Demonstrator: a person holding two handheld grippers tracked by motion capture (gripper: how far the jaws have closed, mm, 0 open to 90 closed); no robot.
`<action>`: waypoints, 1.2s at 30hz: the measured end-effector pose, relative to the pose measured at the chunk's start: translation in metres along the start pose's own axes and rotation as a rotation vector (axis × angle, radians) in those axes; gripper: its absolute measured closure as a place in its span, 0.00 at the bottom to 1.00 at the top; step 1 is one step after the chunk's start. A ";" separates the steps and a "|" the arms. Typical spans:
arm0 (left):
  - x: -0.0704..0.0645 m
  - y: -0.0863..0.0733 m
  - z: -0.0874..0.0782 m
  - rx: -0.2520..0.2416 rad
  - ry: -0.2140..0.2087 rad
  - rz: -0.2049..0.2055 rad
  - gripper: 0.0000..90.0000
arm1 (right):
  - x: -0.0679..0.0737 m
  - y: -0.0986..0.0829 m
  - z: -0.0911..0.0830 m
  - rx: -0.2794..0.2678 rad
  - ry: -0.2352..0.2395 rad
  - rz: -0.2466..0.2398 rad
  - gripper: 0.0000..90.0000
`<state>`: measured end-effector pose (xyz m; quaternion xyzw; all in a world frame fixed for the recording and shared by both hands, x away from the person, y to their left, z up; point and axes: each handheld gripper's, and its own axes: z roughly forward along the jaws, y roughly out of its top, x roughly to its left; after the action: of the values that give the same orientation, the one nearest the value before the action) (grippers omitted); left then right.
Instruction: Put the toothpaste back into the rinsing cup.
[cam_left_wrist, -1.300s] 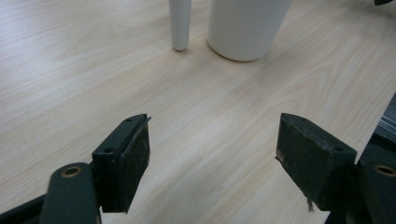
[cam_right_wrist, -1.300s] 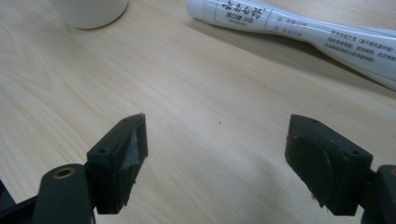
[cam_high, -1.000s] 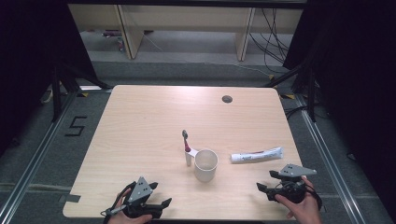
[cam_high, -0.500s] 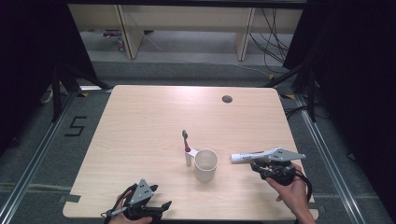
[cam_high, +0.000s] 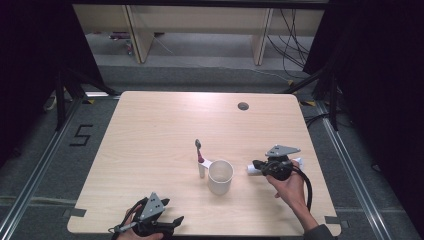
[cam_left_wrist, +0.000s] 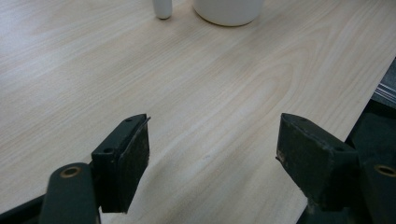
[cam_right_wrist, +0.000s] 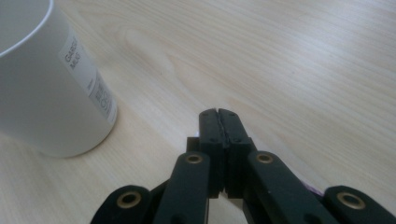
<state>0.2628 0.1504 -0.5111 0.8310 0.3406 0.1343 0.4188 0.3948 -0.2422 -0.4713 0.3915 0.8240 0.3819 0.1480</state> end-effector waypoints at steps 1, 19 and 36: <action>0.000 0.000 0.001 -0.007 -0.001 -0.010 0.28 | 0.000 0.002 0.003 -0.001 0.002 -0.009 1.00; 0.000 0.000 0.000 0.006 -0.004 0.008 0.28 | -0.003 0.011 0.037 0.088 -0.027 -0.021 1.00; 0.000 0.000 -0.001 0.004 0.003 0.016 0.28 | 0.022 -0.008 0.021 0.131 0.064 -0.083 0.99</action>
<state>0.2620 0.1507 -0.5108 0.8344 0.3348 0.1381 0.4154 0.3875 -0.2176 -0.4901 0.3533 0.8671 0.3330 0.1115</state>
